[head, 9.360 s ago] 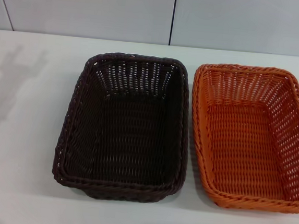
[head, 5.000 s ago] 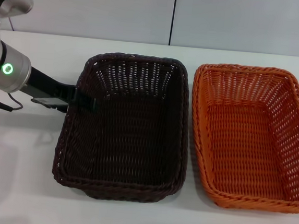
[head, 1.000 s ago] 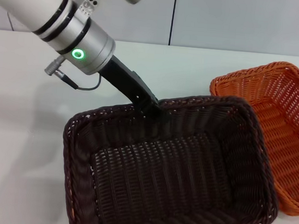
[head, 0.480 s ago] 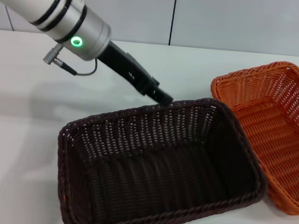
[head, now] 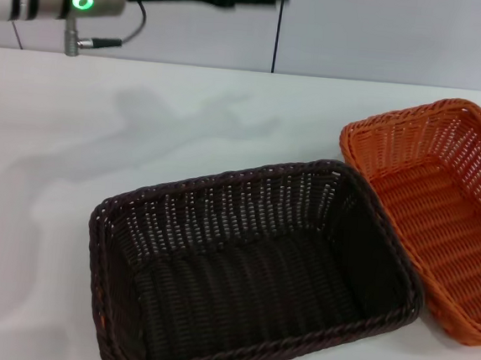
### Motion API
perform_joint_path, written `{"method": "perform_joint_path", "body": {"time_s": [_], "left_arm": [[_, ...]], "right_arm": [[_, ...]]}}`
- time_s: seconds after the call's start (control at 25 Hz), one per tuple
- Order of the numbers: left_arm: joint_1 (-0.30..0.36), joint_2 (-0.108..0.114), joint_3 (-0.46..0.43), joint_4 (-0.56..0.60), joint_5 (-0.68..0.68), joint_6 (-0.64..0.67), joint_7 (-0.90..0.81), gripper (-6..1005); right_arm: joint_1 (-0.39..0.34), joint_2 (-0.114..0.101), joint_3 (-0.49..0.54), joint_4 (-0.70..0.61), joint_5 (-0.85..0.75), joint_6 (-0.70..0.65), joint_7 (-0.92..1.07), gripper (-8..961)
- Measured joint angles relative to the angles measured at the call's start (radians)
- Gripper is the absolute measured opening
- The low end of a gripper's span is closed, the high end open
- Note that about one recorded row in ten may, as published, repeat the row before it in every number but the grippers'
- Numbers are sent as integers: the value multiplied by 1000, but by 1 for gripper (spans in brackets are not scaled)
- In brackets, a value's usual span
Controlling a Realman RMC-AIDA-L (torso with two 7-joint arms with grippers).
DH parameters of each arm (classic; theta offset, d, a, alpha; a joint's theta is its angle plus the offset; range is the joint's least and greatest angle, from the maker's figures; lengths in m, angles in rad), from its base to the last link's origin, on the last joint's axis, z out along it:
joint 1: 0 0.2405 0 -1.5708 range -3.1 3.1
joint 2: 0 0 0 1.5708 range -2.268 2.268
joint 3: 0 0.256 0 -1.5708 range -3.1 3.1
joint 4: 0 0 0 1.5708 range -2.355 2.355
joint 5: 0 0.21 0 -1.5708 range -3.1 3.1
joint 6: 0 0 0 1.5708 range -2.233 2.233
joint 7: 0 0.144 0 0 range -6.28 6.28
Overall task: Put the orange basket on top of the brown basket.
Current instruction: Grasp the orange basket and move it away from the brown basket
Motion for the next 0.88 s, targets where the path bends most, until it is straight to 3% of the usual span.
{"method": "perform_joint_path", "body": {"time_s": [0.04, 0.08, 0.12, 0.2, 0.24, 0.28, 0.32, 0.36, 0.44, 0.48, 0.52, 0.64, 0.88], "left_arm": [[16, -1, 4, 6, -64, 15, 41, 859], [16, -1, 4, 6, -64, 15, 41, 859], [73, -6, 21, 42, -285, 52, 188, 859], [92, -5, 26, 81, -410, 55, 270, 859], [115, -3, 26, 138, -556, 46, 377, 859], [115, -3, 26, 138, -556, 46, 377, 859], [123, -3, 24, 158, -608, 38, 414, 859], [131, -3, 21, 176, -656, 30, 452, 859], [146, -2, 16, 209, -757, 19, 523, 859], [146, -2, 16, 209, -757, 19, 523, 859], [150, -2, 12, 220, -788, 18, 532, 859], [145, -1, 6, 229, -801, 24, 542, 859], [119, -1, 10, 251, -801, 44, 557, 859]], "right_arm": [[-11, -37, -40, -90, -187, -53, 189, 713], [-11, -37, -40, -90, -187, -53, 189, 713], [-11, -57, -45, -131, -280, -99, 272, 713], [-8, -91, -43, -198, -438, -197, 383, 713], [8, -122, -40, -260, -607, -327, 457, 713], [8, -122, -40, -260, -607, -327, 457, 713], [33, -143, -29, -323, -777, -453, 485, 713], [33, -143, -29, -323, -777, -453, 485, 713], [83, -154, 0, -393, -1028, -594, 496, 713], [83, -154, 0, -393, -1028, -594, 496, 713], [119, -162, 7, -408, -1157, -666, 498, 713], [158, -168, -2, -409, -1295, -727, 494, 713], [187, -166, -67, -390, -1391, -798, 479, 713]]}}
